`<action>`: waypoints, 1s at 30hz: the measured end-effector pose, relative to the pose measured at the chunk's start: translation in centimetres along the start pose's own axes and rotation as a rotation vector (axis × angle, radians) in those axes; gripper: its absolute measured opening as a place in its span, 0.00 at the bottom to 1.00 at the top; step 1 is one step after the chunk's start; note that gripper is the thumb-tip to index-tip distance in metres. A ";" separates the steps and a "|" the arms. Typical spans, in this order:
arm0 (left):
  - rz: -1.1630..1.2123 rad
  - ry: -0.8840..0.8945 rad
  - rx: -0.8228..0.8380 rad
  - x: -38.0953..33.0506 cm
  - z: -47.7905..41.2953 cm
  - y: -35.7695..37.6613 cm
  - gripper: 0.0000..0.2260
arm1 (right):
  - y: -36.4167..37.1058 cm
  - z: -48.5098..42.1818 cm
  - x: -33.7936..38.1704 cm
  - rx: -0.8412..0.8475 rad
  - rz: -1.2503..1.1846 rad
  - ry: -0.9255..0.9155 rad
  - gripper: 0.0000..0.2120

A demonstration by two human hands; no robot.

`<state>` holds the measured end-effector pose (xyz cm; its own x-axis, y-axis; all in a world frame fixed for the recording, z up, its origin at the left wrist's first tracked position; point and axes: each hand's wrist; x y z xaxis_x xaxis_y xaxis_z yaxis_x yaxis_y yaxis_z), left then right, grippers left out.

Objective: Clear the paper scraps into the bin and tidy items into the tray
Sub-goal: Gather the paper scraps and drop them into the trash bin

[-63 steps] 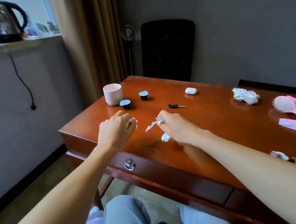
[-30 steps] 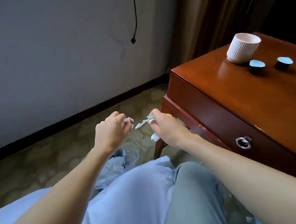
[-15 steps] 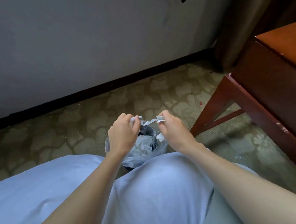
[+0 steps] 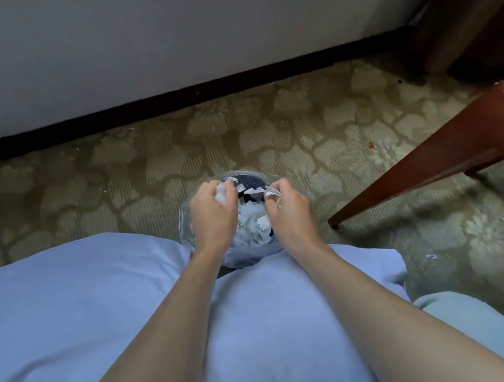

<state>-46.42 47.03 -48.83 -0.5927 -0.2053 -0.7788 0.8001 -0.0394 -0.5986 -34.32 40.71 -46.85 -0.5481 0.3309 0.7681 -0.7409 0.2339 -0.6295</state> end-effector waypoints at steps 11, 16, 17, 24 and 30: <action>0.089 -0.126 0.134 4.0 -3.4 3.9 0.07 | 4.1 -3.4 -2.8 -0.030 -0.056 0.070 0.07; 0.084 -0.151 0.153 5.2 -4.2 4.8 0.07 | 5.2 -4.5 -3.3 -0.058 -0.287 0.154 0.04; 0.098 -0.179 0.147 5.3 -4.3 4.9 0.07 | 5.4 -4.7 -3.4 -0.062 -0.314 0.174 0.04; 0.155 -0.261 0.139 4.8 -4.3 5.4 0.09 | 6.0 -5.2 -3.7 -0.004 -0.418 0.206 0.09; 0.132 -0.256 0.161 4.9 -4.1 5.8 0.11 | 6.1 -5.1 -3.7 0.002 -0.468 0.215 0.14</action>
<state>-45.10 49.80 -56.92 -0.4568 -0.4576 -0.7628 0.8849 -0.1463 -0.4422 -34.84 45.55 -54.08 -0.0656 0.3717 0.9260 -0.8888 0.4000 -0.2236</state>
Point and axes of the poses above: each hand's wrist, its own z-axis away from the middle knuckle, its own y-axis out of the palm, x = y × z, and after that the axes turned 9 degrees about -y, right-handed
